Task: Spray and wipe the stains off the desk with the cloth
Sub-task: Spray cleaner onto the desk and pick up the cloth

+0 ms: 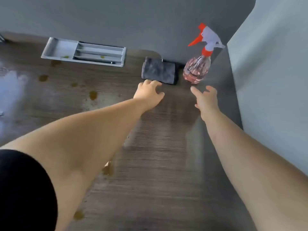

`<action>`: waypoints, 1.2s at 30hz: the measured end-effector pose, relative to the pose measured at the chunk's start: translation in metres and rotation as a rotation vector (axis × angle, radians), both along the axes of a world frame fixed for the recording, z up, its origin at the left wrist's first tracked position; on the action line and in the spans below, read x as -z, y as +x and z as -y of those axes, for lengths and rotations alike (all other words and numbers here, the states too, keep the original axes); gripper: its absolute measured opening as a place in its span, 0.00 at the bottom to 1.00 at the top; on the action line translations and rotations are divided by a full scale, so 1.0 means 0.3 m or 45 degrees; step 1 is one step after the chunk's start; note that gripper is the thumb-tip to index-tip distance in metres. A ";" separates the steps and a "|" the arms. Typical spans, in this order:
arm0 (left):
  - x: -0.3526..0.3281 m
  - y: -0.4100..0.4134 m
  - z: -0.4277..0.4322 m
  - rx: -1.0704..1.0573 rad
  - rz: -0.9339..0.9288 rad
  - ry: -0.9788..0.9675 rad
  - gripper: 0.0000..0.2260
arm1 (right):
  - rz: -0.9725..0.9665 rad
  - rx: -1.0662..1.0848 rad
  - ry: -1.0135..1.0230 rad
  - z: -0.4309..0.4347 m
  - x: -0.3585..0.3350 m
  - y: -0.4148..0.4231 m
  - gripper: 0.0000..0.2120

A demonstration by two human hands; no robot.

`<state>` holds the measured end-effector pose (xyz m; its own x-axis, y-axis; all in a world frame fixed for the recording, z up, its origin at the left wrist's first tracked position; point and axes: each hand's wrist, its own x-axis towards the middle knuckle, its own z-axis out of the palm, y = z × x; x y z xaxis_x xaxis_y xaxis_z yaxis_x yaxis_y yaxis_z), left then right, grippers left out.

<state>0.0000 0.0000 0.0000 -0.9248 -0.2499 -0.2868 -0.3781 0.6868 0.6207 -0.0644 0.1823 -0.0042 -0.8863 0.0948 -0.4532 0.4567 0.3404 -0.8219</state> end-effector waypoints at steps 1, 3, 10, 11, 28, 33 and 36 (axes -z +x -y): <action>0.003 -0.032 0.001 0.026 -0.019 -0.083 0.23 | -0.073 0.006 0.018 0.010 -0.006 -0.036 0.41; 0.017 -0.084 0.005 0.075 -0.048 -0.263 0.25 | -0.181 0.006 0.067 0.027 -0.005 -0.106 0.47; 0.084 -0.215 0.019 0.250 0.022 -0.529 0.25 | -0.416 -0.011 0.065 0.098 0.044 -0.247 0.51; 0.090 -0.229 0.017 0.257 0.017 -0.598 0.23 | -0.426 -0.016 0.079 0.099 0.054 -0.258 0.49; -0.054 -0.083 -0.014 0.197 -0.470 -0.497 0.12 | -0.572 -0.104 0.240 -0.056 -0.083 0.006 0.20; -0.070 0.166 -0.086 0.476 -0.598 -0.526 0.10 | -0.502 -0.079 0.250 -0.167 -0.090 0.288 0.20; -0.036 0.323 -0.142 0.641 -0.503 -0.544 0.09 | -0.438 0.012 0.246 -0.208 -0.066 0.462 0.31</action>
<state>0.0969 0.0426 0.0109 -0.9701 0.2138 0.1151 0.2385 0.9279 0.2867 0.0742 0.2446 0.0155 -0.9821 0.1579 -0.1031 0.1696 0.5008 -0.8488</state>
